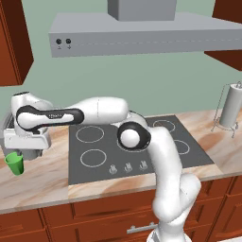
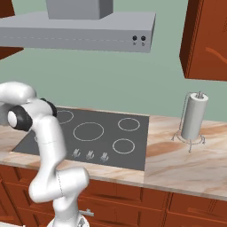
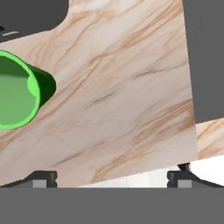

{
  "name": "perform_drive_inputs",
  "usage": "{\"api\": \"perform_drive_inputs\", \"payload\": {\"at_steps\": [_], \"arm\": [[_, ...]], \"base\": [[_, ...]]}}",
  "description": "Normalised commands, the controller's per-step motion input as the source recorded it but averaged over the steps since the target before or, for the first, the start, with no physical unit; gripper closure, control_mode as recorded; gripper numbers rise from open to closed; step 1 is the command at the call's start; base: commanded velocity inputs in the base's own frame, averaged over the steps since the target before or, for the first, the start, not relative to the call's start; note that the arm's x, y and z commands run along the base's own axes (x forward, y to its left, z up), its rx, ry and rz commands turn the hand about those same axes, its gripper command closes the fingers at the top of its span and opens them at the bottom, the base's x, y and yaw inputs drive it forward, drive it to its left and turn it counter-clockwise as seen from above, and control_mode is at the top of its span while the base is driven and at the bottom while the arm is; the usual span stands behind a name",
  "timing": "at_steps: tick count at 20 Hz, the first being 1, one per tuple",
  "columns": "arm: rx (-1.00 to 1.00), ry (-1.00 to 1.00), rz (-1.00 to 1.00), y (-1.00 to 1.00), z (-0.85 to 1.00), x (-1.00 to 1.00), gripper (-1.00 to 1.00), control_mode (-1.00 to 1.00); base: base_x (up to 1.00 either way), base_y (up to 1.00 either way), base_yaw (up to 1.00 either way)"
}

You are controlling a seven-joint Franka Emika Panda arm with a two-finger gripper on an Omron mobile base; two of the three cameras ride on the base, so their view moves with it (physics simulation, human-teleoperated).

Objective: Pick the cup and bowl from the counter and place them on the counter next to the sink.

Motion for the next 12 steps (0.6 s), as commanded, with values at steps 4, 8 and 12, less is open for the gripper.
{"api": "perform_drive_inputs", "payload": {"at_steps": [4,8,12], "arm": [[-0.03,0.00,-0.08,0.18,0.00,0.17,-1.00,-1.00],[-0.01,0.00,-0.09,0.10,-0.01,0.15,-1.00,-1.00],[0.00,-0.02,-0.08,0.04,-0.24,0.17,-1.00,-1.00]], "base": [[0.00,0.00,0.00],[0.00,0.00,0.00],[0.00,0.00,0.00]]}}
